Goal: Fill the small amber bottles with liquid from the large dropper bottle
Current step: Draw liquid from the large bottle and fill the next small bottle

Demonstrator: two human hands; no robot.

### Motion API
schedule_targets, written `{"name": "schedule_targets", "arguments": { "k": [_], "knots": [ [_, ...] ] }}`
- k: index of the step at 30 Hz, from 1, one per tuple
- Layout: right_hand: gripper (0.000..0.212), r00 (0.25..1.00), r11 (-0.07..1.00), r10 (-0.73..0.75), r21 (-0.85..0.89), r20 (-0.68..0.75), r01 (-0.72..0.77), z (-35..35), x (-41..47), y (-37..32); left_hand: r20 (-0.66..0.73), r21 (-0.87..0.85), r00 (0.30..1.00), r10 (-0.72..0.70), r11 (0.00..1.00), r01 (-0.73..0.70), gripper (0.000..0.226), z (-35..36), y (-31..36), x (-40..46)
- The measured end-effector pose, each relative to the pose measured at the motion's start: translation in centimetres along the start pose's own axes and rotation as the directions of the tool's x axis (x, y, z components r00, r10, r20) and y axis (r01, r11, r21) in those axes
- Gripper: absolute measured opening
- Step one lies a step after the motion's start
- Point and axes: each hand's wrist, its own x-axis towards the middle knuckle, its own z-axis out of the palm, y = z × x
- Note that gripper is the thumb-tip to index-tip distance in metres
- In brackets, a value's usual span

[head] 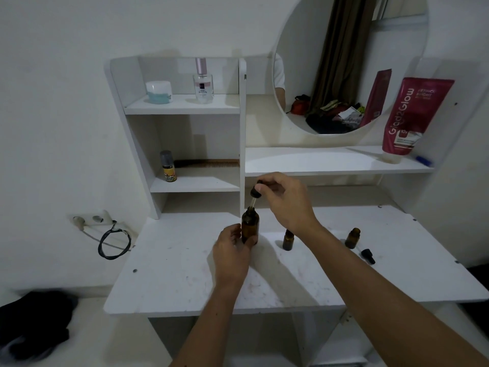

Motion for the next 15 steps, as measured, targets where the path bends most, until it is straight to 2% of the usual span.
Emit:
{"name": "schedule_targets", "arguments": {
  "k": [6, 10, 15],
  "knots": [
    [0.017, 0.994, 0.994, -0.04, 0.099, -0.101, 0.05, -3.0, -0.2, -1.5, -0.023, -0.031, 0.999, -0.038, 0.999, 0.038, 0.06, -0.2, 0.3, -1.0],
    [0.018, 0.988, 0.989, -0.063, 0.124, -0.14, 0.081, -5.6, -1.4, -1.2, -0.057, -0.048, 0.997, -0.049, 0.998, 0.046, 0.056, -0.5, 1.3, -2.5],
    [0.018, 0.983, 0.992, -0.016, 0.123, -0.184, 0.039, -9.7, -3.5, 0.7, 0.038, -0.071, 0.999, -0.014, 0.997, 0.017, 0.047, 1.5, 2.6, -6.0]
  ]
}}
